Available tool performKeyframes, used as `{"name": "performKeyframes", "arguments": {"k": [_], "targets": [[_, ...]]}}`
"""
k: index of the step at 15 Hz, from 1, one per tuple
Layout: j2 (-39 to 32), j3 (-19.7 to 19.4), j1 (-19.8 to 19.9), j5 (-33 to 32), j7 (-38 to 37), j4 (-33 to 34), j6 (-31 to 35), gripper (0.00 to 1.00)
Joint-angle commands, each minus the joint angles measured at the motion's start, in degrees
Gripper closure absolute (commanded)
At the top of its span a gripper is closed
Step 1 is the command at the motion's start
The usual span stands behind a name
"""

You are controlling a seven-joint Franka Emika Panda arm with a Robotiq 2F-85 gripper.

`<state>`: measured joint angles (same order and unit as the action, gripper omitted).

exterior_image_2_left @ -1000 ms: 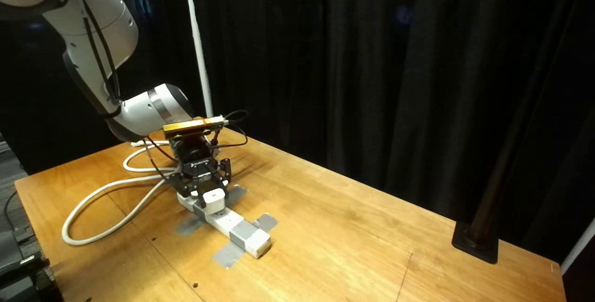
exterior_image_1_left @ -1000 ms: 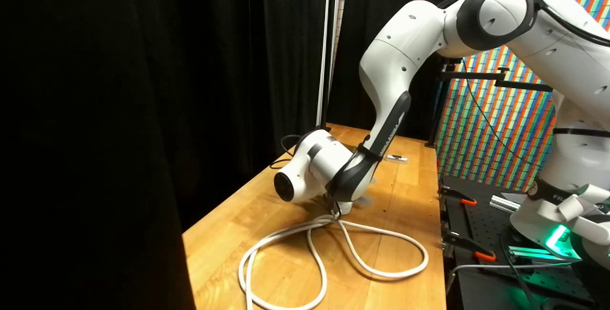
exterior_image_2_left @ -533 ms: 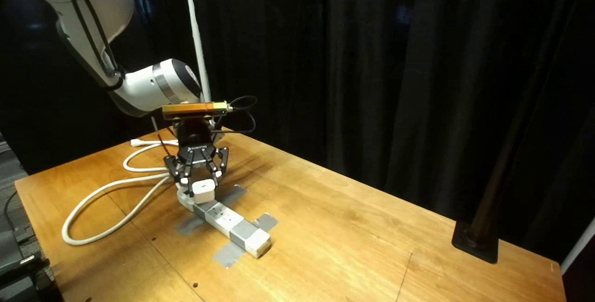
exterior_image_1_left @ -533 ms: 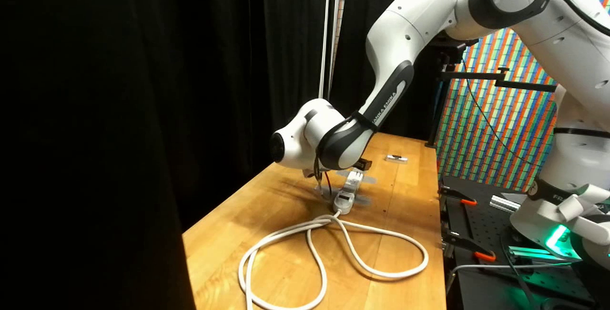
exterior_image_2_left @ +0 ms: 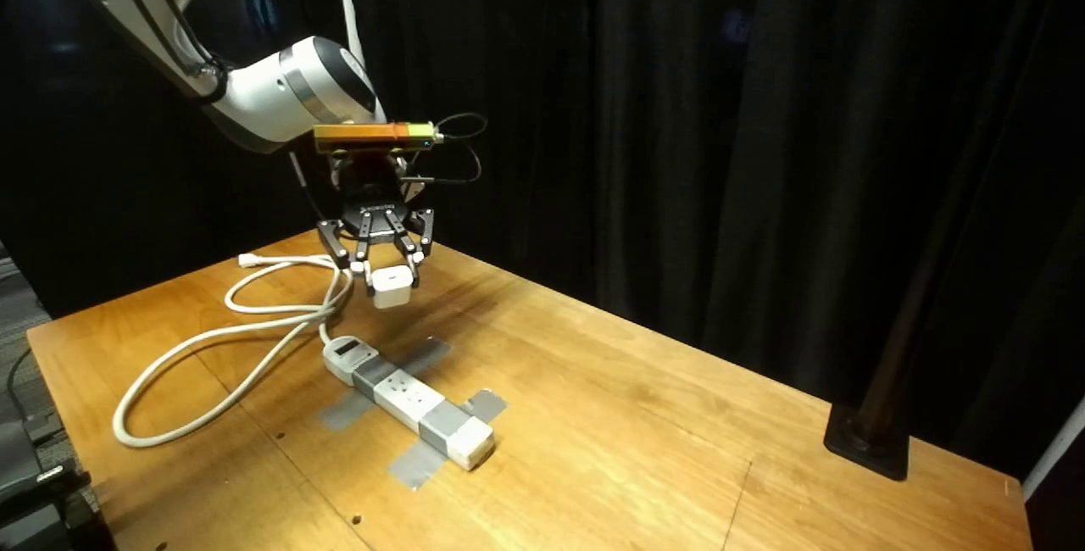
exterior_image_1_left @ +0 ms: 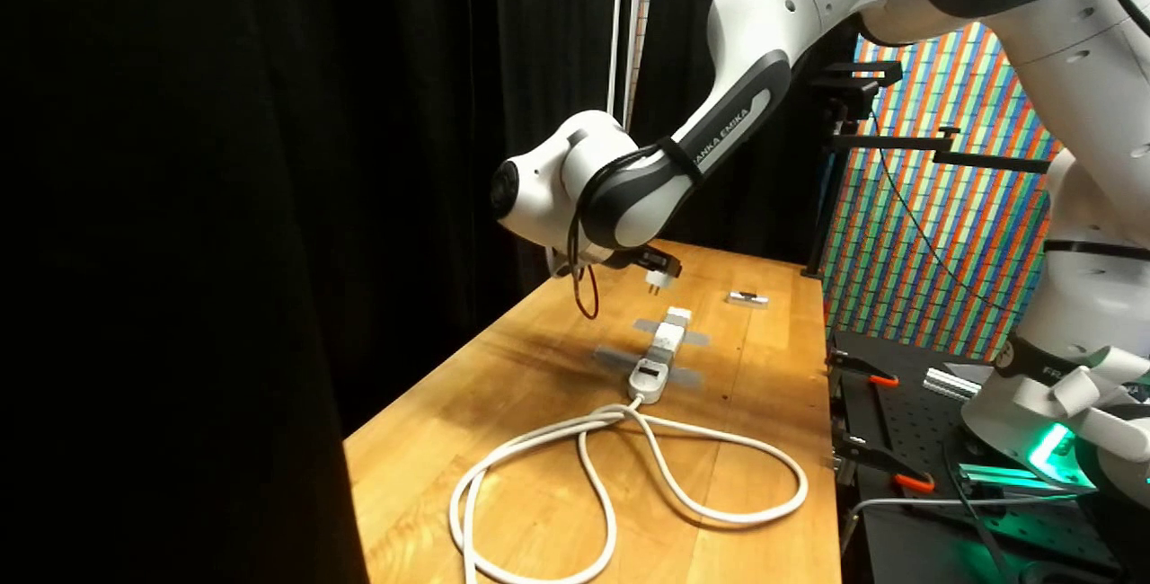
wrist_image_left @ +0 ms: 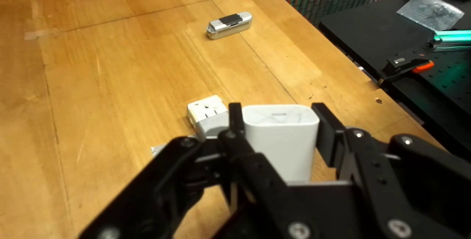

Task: Place the white adaptor on the white extension cable

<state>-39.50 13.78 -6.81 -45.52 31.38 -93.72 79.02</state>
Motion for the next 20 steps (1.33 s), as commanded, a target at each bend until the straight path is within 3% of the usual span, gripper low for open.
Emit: {"name": "performKeyframes", "arguments": {"k": [1, 8, 13, 20], "targets": [[1.17, -0.80, 0.31, 0.70, 8.58, 5.03, 0.43, 0.77], [-3.80, -5.13, -5.20, -4.94, 14.58, 16.85, -9.66, 0.77], [-12.42, -6.77, -9.21, -11.14, 20.04, 25.11, -19.82, 0.77], [-22.02, -6.22, -10.33, -13.65, 31.58, 31.69, -18.53, 0.77]]}}
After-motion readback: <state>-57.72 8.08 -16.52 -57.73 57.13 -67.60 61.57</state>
